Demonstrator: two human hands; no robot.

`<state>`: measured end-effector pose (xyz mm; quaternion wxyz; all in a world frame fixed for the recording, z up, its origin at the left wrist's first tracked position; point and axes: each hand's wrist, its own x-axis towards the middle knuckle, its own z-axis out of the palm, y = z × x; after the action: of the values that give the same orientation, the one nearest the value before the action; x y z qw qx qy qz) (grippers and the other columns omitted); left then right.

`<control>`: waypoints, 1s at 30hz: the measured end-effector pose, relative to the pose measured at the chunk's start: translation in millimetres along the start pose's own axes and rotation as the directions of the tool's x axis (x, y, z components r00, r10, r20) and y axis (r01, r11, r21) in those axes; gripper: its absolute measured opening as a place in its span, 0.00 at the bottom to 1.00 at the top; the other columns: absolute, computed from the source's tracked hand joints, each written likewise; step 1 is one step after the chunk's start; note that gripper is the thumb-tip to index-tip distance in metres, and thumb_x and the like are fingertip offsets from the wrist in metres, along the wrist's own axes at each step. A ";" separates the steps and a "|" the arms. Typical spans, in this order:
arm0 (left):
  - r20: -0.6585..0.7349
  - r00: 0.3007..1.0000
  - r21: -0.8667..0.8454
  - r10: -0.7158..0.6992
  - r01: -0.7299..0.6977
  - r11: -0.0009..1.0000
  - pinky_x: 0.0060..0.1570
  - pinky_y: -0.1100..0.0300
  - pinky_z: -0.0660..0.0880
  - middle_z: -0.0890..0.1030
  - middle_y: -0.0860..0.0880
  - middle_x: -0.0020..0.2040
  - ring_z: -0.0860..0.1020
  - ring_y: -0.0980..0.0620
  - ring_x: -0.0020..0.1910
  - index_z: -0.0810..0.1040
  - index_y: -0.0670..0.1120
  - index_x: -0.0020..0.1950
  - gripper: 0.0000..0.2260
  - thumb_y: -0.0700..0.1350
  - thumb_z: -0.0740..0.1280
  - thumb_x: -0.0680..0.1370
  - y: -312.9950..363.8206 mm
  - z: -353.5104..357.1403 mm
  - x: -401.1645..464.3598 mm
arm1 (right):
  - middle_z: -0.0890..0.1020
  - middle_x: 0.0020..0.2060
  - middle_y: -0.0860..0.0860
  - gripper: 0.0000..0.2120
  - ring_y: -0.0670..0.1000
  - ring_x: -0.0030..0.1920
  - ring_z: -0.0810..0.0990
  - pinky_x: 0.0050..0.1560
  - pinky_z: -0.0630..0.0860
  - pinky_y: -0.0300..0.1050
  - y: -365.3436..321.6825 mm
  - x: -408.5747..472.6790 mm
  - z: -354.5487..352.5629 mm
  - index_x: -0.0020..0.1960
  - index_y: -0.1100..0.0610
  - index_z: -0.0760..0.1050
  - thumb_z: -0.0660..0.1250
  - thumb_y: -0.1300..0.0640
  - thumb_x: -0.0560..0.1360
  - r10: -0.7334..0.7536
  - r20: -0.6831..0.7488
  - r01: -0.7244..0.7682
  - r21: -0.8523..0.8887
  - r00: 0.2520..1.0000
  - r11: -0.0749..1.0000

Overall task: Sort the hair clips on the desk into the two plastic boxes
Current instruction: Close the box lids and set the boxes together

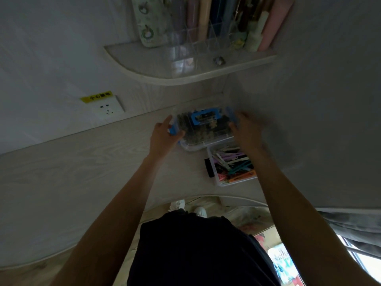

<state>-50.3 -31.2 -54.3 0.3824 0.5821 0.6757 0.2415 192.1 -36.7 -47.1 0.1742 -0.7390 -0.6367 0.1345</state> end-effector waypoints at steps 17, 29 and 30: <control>0.059 0.981 -0.263 -0.184 0.193 0.945 0.54 0.59 0.70 0.71 0.40 0.68 0.73 0.44 0.64 0.50 0.46 0.76 0.39 0.41 0.71 0.73 19.8 1.0 -5.0 | 0.73 0.61 0.60 0.19 0.61 0.57 0.75 0.50 0.71 0.48 5.0 26.6 -15.0 0.63 0.61 0.66 0.67 0.55 0.76 0.118 0.269 -0.200 0.304 0.956 0.931; -0.232 0.970 -0.063 -0.075 0.062 0.996 0.33 0.66 0.69 0.82 0.46 0.45 0.76 0.54 0.39 0.77 0.42 0.54 0.10 0.42 0.66 0.74 26.0 25.6 -19.5 | 0.75 0.63 0.58 0.22 0.58 0.59 0.76 0.60 0.74 0.54 -8.2 16.0 -1.2 0.67 0.59 0.69 0.66 0.54 0.76 0.216 0.068 -0.226 0.225 0.974 0.948; -0.255 0.965 -0.048 -0.054 0.043 0.998 0.30 0.67 0.67 0.82 0.45 0.44 0.76 0.54 0.37 0.77 0.42 0.52 0.08 0.42 0.66 0.74 25.6 28.8 -20.1 | 0.75 0.64 0.58 0.22 0.58 0.59 0.76 0.61 0.73 0.54 -8.9 14.3 -0.8 0.68 0.59 0.68 0.65 0.54 0.76 0.214 0.060 -0.222 0.215 0.975 0.951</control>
<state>-11.3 -48.9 -46.8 0.3099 0.5209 0.7283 0.3196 186.8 -21.5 -42.2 0.2278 -0.7783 -0.5355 0.2361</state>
